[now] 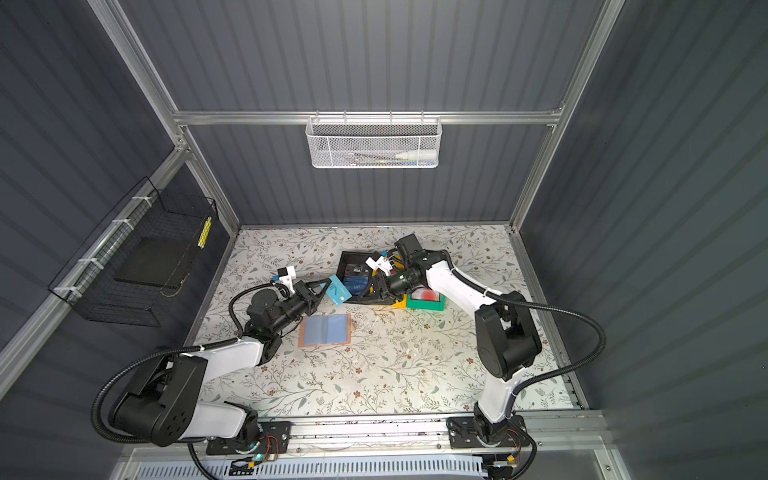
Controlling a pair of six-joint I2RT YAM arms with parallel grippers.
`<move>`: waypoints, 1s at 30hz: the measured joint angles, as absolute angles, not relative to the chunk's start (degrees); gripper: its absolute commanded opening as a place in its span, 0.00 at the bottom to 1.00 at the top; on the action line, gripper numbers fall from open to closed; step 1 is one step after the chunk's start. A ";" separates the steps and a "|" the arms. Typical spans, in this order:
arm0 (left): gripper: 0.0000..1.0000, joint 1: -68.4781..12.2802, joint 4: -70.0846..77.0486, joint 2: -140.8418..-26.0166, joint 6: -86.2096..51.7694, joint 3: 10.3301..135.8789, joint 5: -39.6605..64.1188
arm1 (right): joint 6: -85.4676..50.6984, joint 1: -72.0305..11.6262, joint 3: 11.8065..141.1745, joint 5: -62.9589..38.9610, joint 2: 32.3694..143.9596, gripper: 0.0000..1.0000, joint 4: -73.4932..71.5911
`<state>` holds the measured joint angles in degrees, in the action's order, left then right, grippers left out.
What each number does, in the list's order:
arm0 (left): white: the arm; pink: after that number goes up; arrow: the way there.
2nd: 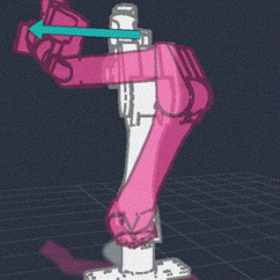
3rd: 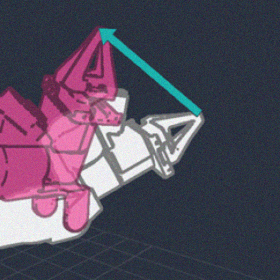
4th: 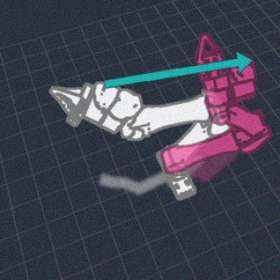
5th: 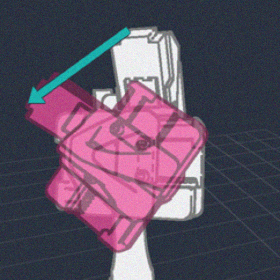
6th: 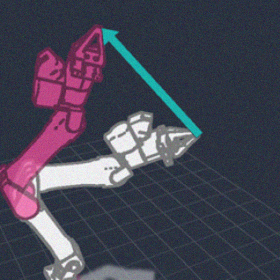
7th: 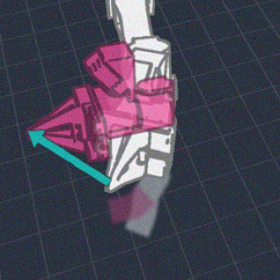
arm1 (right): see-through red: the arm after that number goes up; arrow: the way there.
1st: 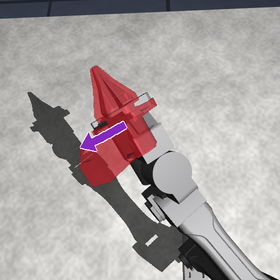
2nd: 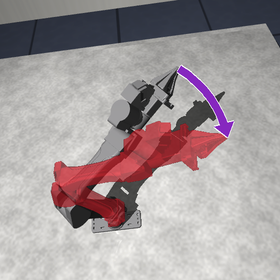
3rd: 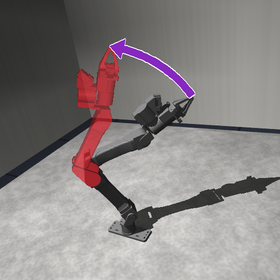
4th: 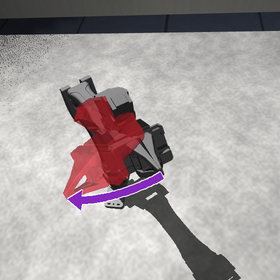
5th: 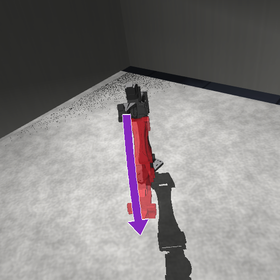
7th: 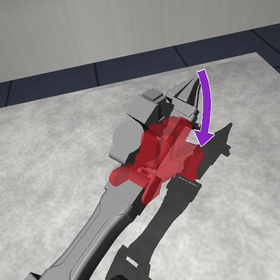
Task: Take the credit cards out of the card holder
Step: Pass the credit card.
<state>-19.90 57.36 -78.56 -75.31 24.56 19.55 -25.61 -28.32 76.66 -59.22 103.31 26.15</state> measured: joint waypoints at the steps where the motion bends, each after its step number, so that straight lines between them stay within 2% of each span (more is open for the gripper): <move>1: 0.00 -19.97 57.39 -77.65 -75.31 24.56 18.00 | -28.05 -28.32 75.66 -59.55 103.83 0.40 23.05; 6: 0.00 -20.97 57.30 -74.30 -75.24 24.56 12.67 | -38.39 -28.45 74.48 -61.58 106.87 0.39 9.47; 16: 0.00 -21.47 59.22 -74.94 -75.26 24.01 7.90 | -54.35 -30.63 74.72 -65.23 110.83 0.38 -11.60; 23: 0.00 -21.71 59.48 -75.31 -75.26 23.88 7.01 | -58.65 -31.64 75.75 -66.26 111.90 0.37 -16.34; 30: 0.00 -21.71 60.55 -75.66 -75.29 22.72 5.91 | -61.06 -32.29 78.35 -66.92 112.79 0.29 -18.68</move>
<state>-21.71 60.55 -75.66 -75.29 22.72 5.91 -61.06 -32.29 78.35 -66.92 112.79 -18.68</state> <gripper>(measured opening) 0.047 0.300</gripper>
